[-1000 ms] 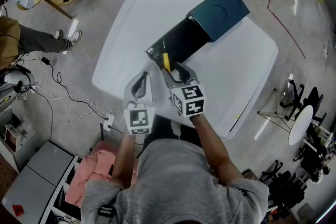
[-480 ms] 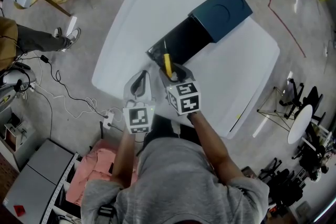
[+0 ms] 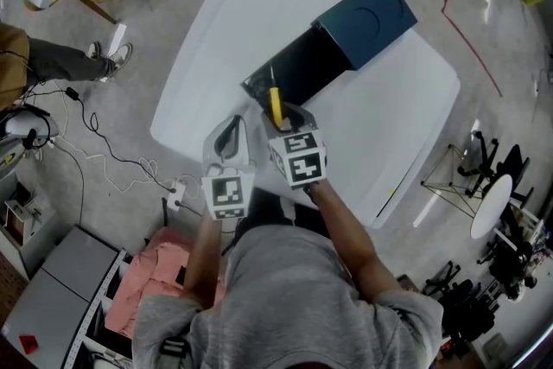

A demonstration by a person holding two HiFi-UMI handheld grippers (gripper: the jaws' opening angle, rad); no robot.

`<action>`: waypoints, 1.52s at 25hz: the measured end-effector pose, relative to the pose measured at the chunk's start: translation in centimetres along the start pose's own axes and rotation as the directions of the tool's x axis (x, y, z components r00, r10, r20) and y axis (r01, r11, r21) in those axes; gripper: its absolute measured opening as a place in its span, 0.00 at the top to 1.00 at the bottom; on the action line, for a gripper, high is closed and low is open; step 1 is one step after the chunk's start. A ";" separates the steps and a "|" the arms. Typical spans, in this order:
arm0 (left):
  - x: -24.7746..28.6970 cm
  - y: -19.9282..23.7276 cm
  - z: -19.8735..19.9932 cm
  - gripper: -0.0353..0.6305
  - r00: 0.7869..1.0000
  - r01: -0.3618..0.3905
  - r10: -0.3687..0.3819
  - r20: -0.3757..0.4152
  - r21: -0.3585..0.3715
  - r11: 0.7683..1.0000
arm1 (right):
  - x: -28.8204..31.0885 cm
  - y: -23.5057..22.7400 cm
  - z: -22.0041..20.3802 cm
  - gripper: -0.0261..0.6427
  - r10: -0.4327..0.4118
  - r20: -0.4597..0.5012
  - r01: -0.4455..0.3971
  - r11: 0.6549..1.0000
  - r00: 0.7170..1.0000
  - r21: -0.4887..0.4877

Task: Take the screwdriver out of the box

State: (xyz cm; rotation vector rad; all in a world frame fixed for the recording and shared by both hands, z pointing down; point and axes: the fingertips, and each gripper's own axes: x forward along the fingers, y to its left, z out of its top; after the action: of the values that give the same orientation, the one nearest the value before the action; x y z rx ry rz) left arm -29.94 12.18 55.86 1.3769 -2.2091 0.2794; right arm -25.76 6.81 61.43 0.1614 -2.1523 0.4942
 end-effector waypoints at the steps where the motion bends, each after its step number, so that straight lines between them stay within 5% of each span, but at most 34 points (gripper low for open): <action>1: -0.1 0.0 0.0 0.93 1.000 -0.002 0.002 -0.001 0.001 1.000 | 0.0 0.1 -0.1 0.73 0.004 -0.007 -0.004 1.000 1.000 0.006; 22: -1.3 -1.3 1.3 0.93 0.999 -0.016 0.015 0.028 0.023 1.000 | -1.9 -0.2 -1.6 0.84 0.002 -0.042 0.002 0.997 0.999 0.082; 38: -2.9 -3.1 4.9 0.93 0.993 -0.008 -0.002 0.114 0.090 0.996 | -7.2 -0.6 1.3 0.84 -0.025 0.125 0.023 1.000 0.992 0.021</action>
State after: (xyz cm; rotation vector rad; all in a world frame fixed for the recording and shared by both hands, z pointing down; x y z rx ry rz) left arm -27.73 10.82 49.91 1.4709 -2.3174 0.3125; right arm -22.32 5.28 55.19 0.2341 -2.2656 0.5029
